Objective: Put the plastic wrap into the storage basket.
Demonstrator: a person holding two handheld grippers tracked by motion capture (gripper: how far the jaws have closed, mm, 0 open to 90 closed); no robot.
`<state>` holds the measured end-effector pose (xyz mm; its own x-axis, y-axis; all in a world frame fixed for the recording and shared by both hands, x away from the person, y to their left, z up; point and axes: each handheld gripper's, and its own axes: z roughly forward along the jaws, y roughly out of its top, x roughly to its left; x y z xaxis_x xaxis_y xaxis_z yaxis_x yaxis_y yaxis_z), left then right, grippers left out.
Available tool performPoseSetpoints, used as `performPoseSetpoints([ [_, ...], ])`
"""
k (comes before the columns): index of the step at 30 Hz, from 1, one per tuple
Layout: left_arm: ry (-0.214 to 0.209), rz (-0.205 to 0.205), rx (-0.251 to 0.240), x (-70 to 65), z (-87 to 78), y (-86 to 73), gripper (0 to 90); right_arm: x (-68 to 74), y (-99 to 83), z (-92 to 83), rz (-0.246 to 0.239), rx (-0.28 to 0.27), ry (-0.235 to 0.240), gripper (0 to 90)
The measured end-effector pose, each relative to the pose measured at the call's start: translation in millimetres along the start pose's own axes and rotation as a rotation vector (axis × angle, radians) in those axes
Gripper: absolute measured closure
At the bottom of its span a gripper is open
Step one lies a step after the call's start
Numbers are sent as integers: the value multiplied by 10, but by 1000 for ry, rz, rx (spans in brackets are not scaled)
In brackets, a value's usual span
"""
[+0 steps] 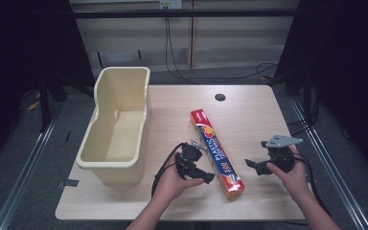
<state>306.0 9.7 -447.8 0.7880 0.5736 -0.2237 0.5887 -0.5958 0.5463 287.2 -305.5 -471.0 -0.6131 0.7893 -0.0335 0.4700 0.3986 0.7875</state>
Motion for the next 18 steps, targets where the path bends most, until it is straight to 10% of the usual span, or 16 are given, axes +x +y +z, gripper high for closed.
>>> performPoseSetpoints([
  [18, 36, -270, -28, 328, 139, 455, 10, -65, -12, -93, 37, -40, -26, 41],
])
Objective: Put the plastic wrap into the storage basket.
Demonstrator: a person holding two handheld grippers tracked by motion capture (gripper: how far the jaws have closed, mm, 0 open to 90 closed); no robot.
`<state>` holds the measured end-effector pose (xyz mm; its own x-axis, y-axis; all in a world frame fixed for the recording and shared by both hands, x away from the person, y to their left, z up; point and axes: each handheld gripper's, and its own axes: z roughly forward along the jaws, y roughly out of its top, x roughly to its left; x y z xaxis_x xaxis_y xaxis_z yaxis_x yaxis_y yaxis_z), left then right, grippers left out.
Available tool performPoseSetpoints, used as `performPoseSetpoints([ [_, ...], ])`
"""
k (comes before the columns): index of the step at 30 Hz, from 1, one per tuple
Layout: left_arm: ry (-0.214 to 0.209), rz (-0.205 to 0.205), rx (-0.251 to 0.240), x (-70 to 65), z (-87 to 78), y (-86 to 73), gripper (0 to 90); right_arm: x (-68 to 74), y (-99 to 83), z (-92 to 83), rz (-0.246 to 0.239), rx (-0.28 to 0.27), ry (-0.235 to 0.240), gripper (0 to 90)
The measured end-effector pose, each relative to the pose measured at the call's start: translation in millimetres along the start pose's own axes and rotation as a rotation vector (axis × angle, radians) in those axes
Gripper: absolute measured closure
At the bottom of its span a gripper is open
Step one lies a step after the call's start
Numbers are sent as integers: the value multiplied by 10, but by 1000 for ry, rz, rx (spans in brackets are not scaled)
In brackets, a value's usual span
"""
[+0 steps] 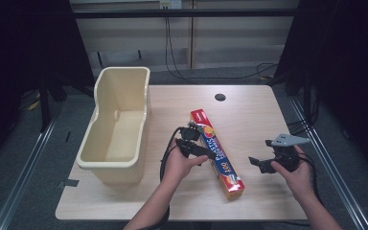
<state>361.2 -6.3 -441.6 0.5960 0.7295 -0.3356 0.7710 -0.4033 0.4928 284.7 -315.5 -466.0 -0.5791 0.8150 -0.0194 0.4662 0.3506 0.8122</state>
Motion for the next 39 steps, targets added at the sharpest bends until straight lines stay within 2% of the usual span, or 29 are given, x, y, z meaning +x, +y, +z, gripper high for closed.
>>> performPoseSetpoints([
  [3, 32, -53, -8, 31, 67, 94, 9, -5, 1, -3, 2, -3, 5, 41],
  [4, 34, -56, -9, 45, 90, 121, 9, -3, 3, -4, 5, -3, 6, 41],
  [8, 29, -122, -21, 59, 200, 209, 10, -1, 10, -6, 4, -6, 8, 41],
  [11, 21, -134, -23, 57, 241, 242, 10, -5, 8, -7, 3, -11, 12, 41],
  [13, 28, -130, -21, 43, 279, 271, 10, -13, 7, -14, 9, -10, 6, 41],
  [15, 44, -159, -26, -5, 340, 309, 10, -21, 6, -12, 14, -12, 4, 41],
  [19, 59, -158, -18, -9, 399, 329, 5, -24, 7, -13, 15, -15, 4, 41],
  [20, 58, -187, -33, -21, 446, 330, 5, -24, 7, -13, 16, -16, 5, 41],
  [25, 53, -173, -12, -38, 565, 313, 3, -25, 7, -11, 14, -16, 3, 41],
  [27, 63, -180, -8, -49, 616, 299, 0, -30, 7, -17, 16, -19, 10, 41],
  [33, 45, -215, -17, -42, 650, 285, 0, -37, 10, -24, 22, -21, 4, 41],
  [34, 52, -194, -13, -31, 652, 288, 0, -37, 12, -24, 22, -21, 4, 41],
  [37, 58, -208, -15, -40, 675, 291, 0, -34, 17, -29, 21, -25, 3, 41],
  [39, 57, -189, -18, -44, 689, 289, 0, -33, 19, -33, 16, -26, -1, 41],
])
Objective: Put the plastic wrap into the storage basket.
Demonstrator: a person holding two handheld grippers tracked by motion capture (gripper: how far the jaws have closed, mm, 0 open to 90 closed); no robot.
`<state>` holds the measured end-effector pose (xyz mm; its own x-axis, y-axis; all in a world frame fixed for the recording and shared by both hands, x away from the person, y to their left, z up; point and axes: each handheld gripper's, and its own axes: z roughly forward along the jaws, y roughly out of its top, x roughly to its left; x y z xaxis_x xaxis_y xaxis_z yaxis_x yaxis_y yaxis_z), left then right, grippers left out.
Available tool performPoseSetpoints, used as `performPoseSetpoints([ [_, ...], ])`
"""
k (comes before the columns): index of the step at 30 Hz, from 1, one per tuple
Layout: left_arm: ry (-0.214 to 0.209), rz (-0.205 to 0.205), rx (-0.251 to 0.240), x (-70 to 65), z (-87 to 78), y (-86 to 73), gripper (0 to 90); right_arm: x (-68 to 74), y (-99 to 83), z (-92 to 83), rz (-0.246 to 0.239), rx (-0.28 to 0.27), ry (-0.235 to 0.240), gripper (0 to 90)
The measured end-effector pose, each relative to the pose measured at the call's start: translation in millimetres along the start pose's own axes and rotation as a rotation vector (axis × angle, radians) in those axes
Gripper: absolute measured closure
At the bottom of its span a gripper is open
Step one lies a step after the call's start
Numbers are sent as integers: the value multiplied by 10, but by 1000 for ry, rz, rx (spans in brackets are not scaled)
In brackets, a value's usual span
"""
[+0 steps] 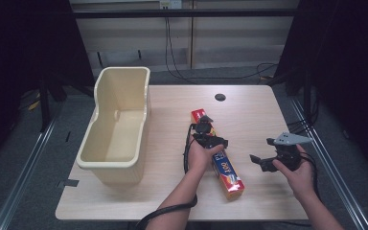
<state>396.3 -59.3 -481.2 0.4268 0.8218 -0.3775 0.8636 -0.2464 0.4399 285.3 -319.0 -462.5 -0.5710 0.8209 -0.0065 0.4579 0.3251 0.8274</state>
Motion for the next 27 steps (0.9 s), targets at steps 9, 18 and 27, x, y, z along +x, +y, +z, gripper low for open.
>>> performPoseSetpoints([
  [9, -1, -67, 73, -10, 10, 46, 39, -6, 3, -12, 3, -3, 1, 42],
  [18, 35, 9, 136, 84, -176, 67, 206, -11, 8, -23, 0, -10, -5, 43],
  [27, 129, 131, 123, 201, -327, 68, 324, 1, 16, -15, -3, -12, -2, 43],
])
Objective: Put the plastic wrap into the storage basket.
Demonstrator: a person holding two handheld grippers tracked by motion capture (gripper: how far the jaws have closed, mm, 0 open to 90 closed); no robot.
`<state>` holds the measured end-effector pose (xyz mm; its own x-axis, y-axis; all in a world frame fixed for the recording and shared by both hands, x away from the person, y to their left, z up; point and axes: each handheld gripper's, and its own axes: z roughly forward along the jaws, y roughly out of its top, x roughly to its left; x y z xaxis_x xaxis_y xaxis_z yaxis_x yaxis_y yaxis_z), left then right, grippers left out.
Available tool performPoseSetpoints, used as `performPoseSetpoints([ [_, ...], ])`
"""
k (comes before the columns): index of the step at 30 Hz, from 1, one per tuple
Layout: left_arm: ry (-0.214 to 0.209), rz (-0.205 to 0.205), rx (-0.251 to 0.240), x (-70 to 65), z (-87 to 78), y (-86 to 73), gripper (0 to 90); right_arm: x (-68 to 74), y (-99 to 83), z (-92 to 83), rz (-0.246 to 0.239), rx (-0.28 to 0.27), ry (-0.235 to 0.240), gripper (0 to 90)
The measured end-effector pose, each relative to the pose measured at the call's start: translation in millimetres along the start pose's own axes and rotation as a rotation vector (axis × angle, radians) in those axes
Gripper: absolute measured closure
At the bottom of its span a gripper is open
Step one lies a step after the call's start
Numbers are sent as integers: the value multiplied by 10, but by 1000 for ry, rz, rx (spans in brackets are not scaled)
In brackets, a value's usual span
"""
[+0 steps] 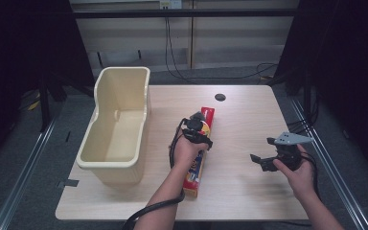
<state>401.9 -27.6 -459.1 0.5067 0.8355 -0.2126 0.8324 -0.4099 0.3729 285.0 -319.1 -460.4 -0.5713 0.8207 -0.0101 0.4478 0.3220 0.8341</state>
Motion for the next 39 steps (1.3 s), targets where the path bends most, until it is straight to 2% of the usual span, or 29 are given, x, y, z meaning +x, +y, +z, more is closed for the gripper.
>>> performPoseSetpoints([
  [1, 13, -2, -5, 2, 5, 4, 324, 4, 2, -1, 2, 1, -3, 43],
  [3, 11, -22, -1, 3, 12, 22, 331, 10, 3, -1, 1, 1, 3, 44],
  [5, 17, -53, 1, 5, 19, 44, 339, 11, 2, 4, -4, 4, 7, 44],
  [6, 18, -61, 20, 10, 15, 57, 344, 10, 2, 6, -6, 5, 6, 43],
  [8, 28, -70, 16, -2, 29, 77, 351, 6, 1, 7, -3, 6, 2, 43],
  [9, 27, -92, 6, -14, 36, 83, 361, 0, 1, 11, -4, 4, 10, 43],
  [10, 40, -82, 24, -12, 28, 99, 370, -2, 1, 12, -4, 5, 10, 43],
  [12, 55, -95, 36, -32, 14, 118, 392, -6, 2, 10, 0, 5, 11, 43],
  [18, 70, -49, 92, -34, -22, 144, 412, -14, 0, 7, 0, 4, 4, 43],
  [19, 56, -74, 84, -34, -25, 141, 413, -17, 1, 5, 1, 1, 3, 43],
  [20, 37, -77, 98, -7, -54, 147, 413, -17, 1, 5, 1, 0, 3, 43],
  [21, 37, -89, 101, 7, -68, 147, 412, -16, 1, 7, 3, -1, 4, 43],
  [22, 48, -74, 102, 19, -76, 149, 412, -16, 0, 7, 4, -1, 7, 43],
  [24, 95, -48, 127, 20, -79, 143, 409, -16, -2, 11, 6, 0, 4, 43],
  [25, 98, -39, 119, 27, -60, 134, 407, -11, -2, 15, 5, 3, 9, 43],
  [26, 98, -43, 120, 38, -57, 118, 405, -9, -1, 14, 6, 3, 9, 43],
  [27, 96, -60, 97, 33, -47, 110, 401, -7, 2, 11, 3, 1, 9, 43],
  [28, 96, -60, 90, 36, -44, 109, 398, -6, 4, 11, 1, -2, 9, 43],
  [30, 98, -49, 91, 22, -28, 120, 387, -5, 5, 13, 1, -1, 9, 43],
  [31, 106, -48, 110, 16, -37, 129, 377, -2, 4, 20, 1, 0, 8, 43],
  [32, 104, -74, 74, 11, -18, 136, 372, 1, 4, 21, 2, 5, 8, 43],
  [34, 102, -52, 65, 22, 14, 149, 363, 4, 5, 23, -1, 4, 17, 43],
  [35, 107, -60, 67, 17, 34, 148, 363, 6, 5, 21, 0, 5, 17, 43],
  [39, 117, -52, 59, 30, 74, 156, 376, -8, 5, 10, 2, -3, 8, 43],
])
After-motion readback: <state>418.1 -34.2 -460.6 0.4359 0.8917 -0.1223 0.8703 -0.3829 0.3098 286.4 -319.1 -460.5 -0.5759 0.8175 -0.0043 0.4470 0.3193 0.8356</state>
